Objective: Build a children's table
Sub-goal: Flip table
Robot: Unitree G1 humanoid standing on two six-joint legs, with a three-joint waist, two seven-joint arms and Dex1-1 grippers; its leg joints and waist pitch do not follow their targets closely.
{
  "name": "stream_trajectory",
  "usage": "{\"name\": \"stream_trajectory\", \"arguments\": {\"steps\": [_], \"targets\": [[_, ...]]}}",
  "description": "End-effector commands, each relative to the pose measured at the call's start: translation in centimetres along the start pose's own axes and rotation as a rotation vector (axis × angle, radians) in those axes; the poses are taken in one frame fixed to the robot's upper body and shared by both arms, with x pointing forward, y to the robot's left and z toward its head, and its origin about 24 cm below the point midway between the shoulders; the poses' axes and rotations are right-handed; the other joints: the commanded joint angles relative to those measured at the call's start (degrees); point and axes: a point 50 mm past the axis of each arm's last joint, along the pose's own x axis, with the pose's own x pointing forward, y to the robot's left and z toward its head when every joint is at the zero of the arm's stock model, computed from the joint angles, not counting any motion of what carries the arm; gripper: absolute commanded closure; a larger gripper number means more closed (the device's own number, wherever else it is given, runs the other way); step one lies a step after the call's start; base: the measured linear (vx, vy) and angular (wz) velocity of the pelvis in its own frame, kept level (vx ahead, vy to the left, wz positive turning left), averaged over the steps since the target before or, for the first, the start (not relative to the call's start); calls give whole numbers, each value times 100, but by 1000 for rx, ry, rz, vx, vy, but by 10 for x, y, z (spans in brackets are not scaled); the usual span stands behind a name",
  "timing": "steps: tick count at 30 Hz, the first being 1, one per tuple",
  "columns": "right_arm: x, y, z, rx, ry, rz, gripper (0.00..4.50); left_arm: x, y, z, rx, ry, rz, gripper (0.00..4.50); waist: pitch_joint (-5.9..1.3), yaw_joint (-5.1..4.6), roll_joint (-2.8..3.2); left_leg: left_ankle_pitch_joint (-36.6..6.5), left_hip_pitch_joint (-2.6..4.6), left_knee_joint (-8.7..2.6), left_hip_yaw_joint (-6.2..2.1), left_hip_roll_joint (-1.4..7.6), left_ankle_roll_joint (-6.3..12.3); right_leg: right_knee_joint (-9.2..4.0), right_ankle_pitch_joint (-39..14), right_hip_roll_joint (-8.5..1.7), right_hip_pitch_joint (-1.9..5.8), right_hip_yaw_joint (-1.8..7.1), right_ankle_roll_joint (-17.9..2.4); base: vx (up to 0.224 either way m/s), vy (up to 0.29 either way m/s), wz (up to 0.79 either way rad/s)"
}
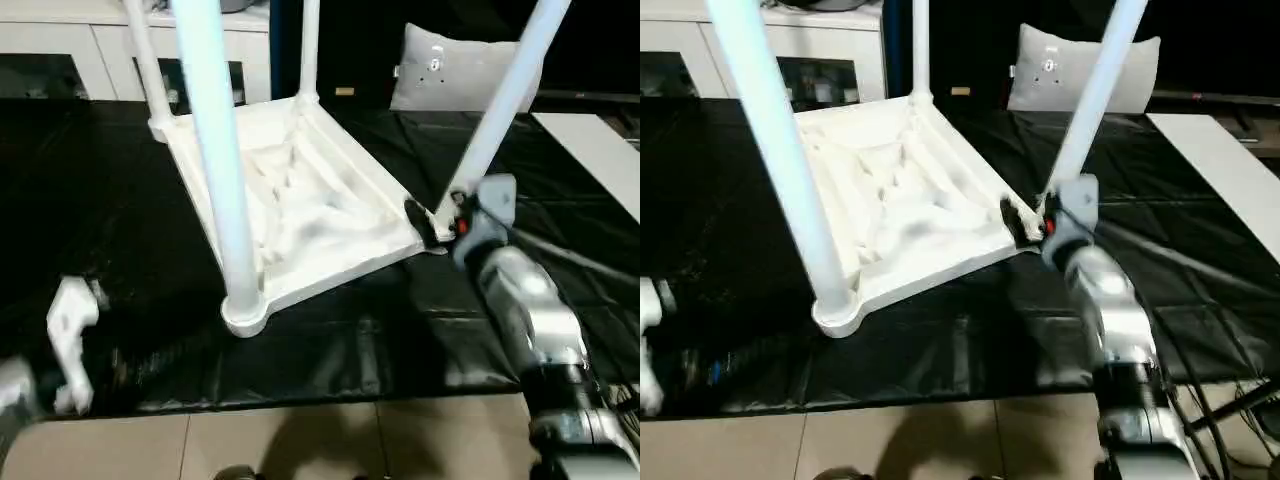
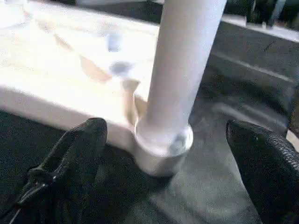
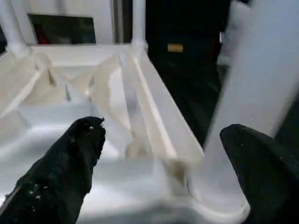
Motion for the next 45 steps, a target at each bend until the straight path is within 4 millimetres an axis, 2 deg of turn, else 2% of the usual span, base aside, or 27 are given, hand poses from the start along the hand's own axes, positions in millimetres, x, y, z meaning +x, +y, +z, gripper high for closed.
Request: {"name": "stream_trajectory", "arguments": {"steps": [1,2,8,11,12,13,17,18,19,20,21,22,23,24,25,27,28,29,30,32,33,36,37,38,39,40,45], "targets": [[-6,1,1,0,-3,20,0,10,-1,3,-9,-37,-20,4,-292,-24,135,-1838,65,-526,-260,445,-278,-420,-2276,-532,206,519,-570,0,0,0],[-10,2,-3,1,11,31,0,16,-1,5,-2,-50,-16,4,-293,-14,113,-1940,102,-510,-261,447,-267,-447,-2488,-543,191,518,-521,0,0,0],[-27,10,-15,3,38,61,0,40,-19,7,5,-72,-26,4,-287,-12,77,-1941,105,-493,-282,463,-169,-511,-2939,-549,183,499,-350,0,0,0],[-42,23,-14,45,37,100,0,57,-28,11,34,-139,131,4,-285,12,36,-1842,84,-496,-283,477,-105,-522,-2916,-537,191,489,-260,0,0,0],[-48,29,-13,42,44,119,0,62,-31,11,19,-192,261,4,-287,1,-12,-1819,68,-494,-284,476,-95,-537,-2926,-521,200,477,-204,0,0,0],[-49,31,-13,41,44,126,0,62,-31,10,8,-203,296,4,-289,9,-4,-1795,65,-485,-285,480,-102,-532,-2930,-531,203,473,-189,0,0,0],[-52,39,-13,-1,43,162,0,60,-36,6,-16,-216,414,4,-268,-11,-62,-1865,62,-440,-284,395,-39,-670,-3622,-530,165,395,231,0,0,0],[-53,41,-15,0,51,163,0,58,-43,4,-22,-221,430,4,-244,11,-139,-1919,-128,-491,-420,368,31,-575,-3652,-623,315,272,220,0,0,0],[-53,41,-15,0,51,163,0,58,-43,4,-22,-221,430,4,-244,11,-66,-2038,-119,-516,-445,412,59,-639,-3792,-629,301,234,213,0,0,0],[-54,43,-17,5,64,156,0,54,-51,0,-26,-216,449,4,-258,0,-65,-2094,-140,-478,-533,405,65,-648,-3686,-716,331,163,81,-5,-7,22],[-54,43,-17,5,64,156,0,54,-51,0,-26,-216,449,4,-258,0,-65,-2094,-140,-478,-533,405,65,-648,-3686,-716,331,163,81,13,-1,25],[-55,45,-19,15,70,158,0,51,-56,-4,-39,-205,480,4,-239,-47,-46,-2125,-229,-511,-603,431,58,-634,-3512,-712,400,111,33,13,-1,25],[-56,47,-19,23,71,162,0,49,-57,-6,-49,-199,497,4,-265,-34,-94,-2026,-284,-513,-652,434,59,-587,-3256,-727,450,92,7,17,4,25],[-57,47,-20,53,68,155,0,46,-57,-8,-64,-196,525,4,-306,-50,-45,-1955,-37,-445,-542,544,-19,-681,-3018,-661,256,226,3,30,4,19],[-58,48,-21,69,66,150,0,45,-57,-9,-73,-195,540,4,-285,-61,-84,-1921,-68,-450,-549,542,-81,-612,-2823,-675,273,249,-41,30,4,19],[-56,52,-25,76,72,151,0,43,-52,-8,-30,-169,593,4,-274,9,-95,-2039,-80,-517,-540,570,-219,-577,-2592,-629,294,266,-31,0,0,0],[-55,53,-26,71,75,150,0,44,-50,-7,-7,-156,606,4,-278,35,-79,-2164,-66,-535,-543,565,-299,-557,-2481,-615,289,270,-19,0,0,0],[-53,55,-30,61,84,136,0,45,-44,-7,28,-138,630,4,-282,60,37,-2303,-57,-555,-558,556,-386,-540,-2368,-602,288,273,-6,0,0,0],[-52,56,-32,56,89,125,0,45,-42,-7,42,-129,641,4,-269,45,-24,-2381,-44,-557,-548,544,-415,-547,-2323,-600,268,284,1,0,0,0],[-52,58,-30,85,72,117,0,51,-39,-3,38,-134,638,4,-276,56,-3,-2497,-49,-561,-558,533,-443,-549,-2405,-625,294,290,-29,0,0,0],[-53,56,-29,85,61,98,0,58,-37,1,46,-145,635,4,-289,76,58,-2520,-46,-558,-575,533,-463,-532,-2378,-636,307,293,-59,0,0,0],[-53,56,-31,92,62,90,0,68,-33,8,53,-174,612,4,-278,75,42,-2540,-75,-567,-547,499,-412,-555,-2502,-632,314,342,-55,0,0,0],[-54,57,-32,81,67,102,0,72,-34,9,47,-173,598,4,-310,101,104,-2477,-22,-540,-541,491,-394,-546,-2473,-650,294,360,-80,0,0,0],[-54,58,-33,74,71,110,0,73,-33,9,43,-171,591,4,-307,87,77,-2405,-45,-542,-528,491,-370,-551,-2394,-639,302,366,-95,0,0,0],[-54,60,-34,72,75,124,0,75,-34,8,28,-165,570,4,-300,97,159,-2394,-49,-549,-536,492,-369,-534,-2341,-629,301,362,-110,0,0,0],[-54,62,-35,70,77,133,0,75,-36,7,19,-163,550,4,-314,91,111,-2339,-32,-545,-517,497,-337,-529,-2233,-614,294,368,-135,0,0,0],[-57,63,-38,61,85,151,0,64,-37,-4,12,-128,584,4,-325,109,115,-2126,-31,-531,-471,497,-208,-525,-2242,-608,288,383,-198,0,0,0]]}}
